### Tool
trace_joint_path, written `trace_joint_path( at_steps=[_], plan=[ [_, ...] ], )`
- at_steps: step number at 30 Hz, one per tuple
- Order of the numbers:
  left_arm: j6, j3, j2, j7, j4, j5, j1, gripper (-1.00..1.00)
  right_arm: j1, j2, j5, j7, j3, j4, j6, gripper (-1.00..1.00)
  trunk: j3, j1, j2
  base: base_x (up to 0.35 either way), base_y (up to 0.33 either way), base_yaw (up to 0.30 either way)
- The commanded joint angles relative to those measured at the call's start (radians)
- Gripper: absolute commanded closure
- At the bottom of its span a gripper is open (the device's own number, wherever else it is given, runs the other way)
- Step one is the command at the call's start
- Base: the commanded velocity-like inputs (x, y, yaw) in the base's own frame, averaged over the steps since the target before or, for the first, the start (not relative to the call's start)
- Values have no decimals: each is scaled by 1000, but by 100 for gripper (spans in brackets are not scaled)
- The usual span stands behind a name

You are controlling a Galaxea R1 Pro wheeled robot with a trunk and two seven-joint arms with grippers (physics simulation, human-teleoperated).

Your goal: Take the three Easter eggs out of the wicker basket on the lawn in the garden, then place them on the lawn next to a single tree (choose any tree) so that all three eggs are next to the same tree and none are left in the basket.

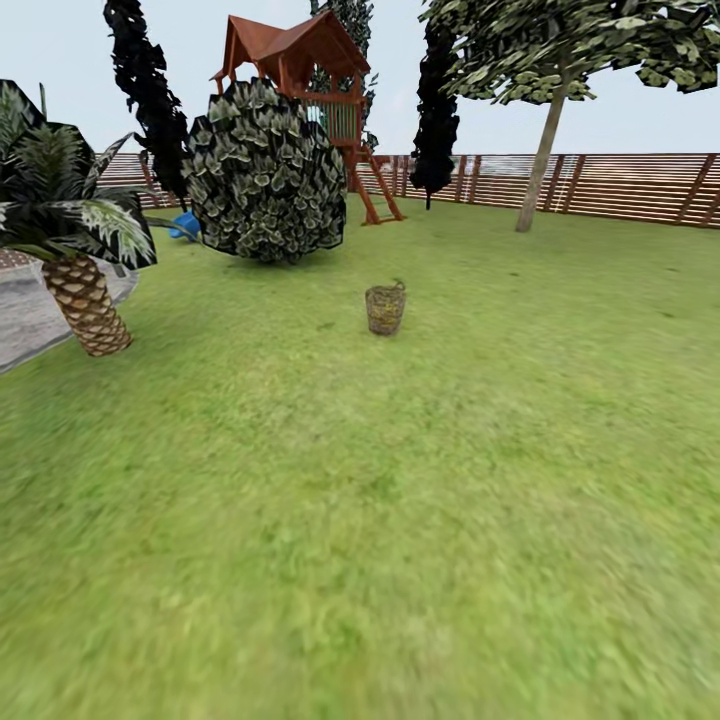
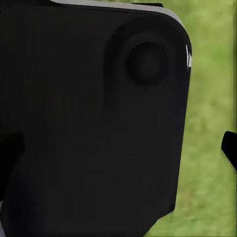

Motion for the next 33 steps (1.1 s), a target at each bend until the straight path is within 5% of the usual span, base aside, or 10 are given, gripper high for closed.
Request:
trace_joint_path(
  at_steps=[1, 33],
  plan=[
    [0, 0, 0, 0, -1, 0, 0, -100, -1, 0, 0, 0, 0, 1, -3, -100, -1, 1, 0, 340, 0, 0],
    [-1, -1, -1, 0, -1, 0, 0, -100, -1, -1, 1, 0, 0, 1, -3, -100, -1, 1, 0, 340, 0, -33]
  ],
)
